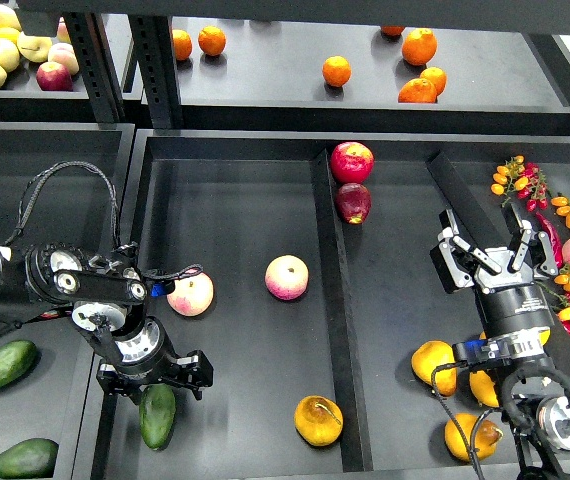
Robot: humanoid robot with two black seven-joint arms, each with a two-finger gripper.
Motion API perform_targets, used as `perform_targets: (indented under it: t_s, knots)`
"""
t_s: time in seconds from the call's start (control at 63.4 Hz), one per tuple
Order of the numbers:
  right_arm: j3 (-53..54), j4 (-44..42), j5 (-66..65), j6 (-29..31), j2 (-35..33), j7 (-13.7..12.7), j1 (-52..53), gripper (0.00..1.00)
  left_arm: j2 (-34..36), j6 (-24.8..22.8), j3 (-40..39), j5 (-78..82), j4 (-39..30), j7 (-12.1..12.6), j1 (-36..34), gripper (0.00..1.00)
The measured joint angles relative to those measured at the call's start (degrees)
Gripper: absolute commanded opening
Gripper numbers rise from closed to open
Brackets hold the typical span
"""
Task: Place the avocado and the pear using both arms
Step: 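Lower the left gripper onto the dark green avocado and close it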
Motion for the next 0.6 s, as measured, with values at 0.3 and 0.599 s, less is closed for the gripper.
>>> perform_targets:
  t_s: [0.3, 0.599]
  knots:
    - [0.0, 0.0, 0.0, 0.1, 0.0, 0.0, 0.0, 1.0, -0.2, -0.1, 0.0, 0.0, 3.6, 0.0, 3.3, 0.99]
    - [0.2, 0.0, 0.1, 0.1, 0.0, 0.1, 0.0, 1.0, -1.7, -0.3, -0.2, 0.2, 6.3, 0.0, 4.7, 0.99]
